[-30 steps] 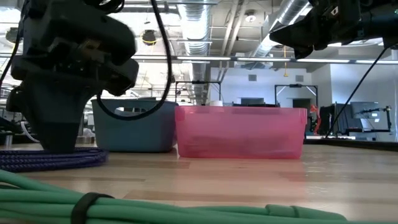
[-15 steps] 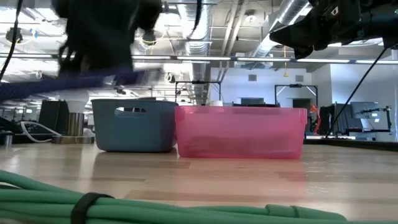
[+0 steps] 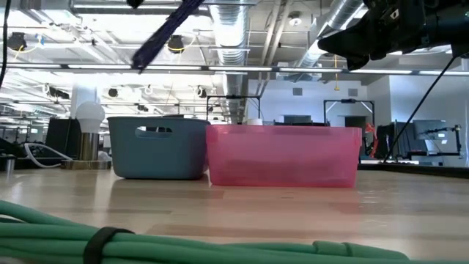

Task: Pick & Place USB Port
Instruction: Put the patterned violet charger cable into the blue bin

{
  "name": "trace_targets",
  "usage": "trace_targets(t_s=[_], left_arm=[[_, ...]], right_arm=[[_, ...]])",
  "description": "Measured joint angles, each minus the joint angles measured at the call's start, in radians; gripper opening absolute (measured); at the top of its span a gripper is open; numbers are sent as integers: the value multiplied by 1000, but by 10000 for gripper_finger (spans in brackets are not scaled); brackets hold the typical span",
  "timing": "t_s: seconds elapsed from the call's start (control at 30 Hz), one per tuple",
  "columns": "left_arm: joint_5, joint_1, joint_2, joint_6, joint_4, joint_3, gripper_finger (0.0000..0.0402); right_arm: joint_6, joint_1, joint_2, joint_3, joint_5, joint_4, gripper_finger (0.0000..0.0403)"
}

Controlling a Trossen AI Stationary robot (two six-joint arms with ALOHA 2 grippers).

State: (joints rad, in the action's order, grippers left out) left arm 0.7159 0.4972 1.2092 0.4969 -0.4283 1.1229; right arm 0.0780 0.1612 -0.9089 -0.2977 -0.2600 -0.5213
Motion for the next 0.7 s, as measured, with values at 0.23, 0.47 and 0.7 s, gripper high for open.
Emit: trace_targets(t_s=[0.23,0.47,0.7], left_arm=[[74,-116,-34,-169,3,-3,12],[23,-283,-34,-153,9,-84,12],[-40,-385,-34,-34,125,-220,12]], right_arm=[[0,0,0,0,0,-1,3],[0,0,0,0,0,-1,3],[0,0,0,0,0,18,3]])
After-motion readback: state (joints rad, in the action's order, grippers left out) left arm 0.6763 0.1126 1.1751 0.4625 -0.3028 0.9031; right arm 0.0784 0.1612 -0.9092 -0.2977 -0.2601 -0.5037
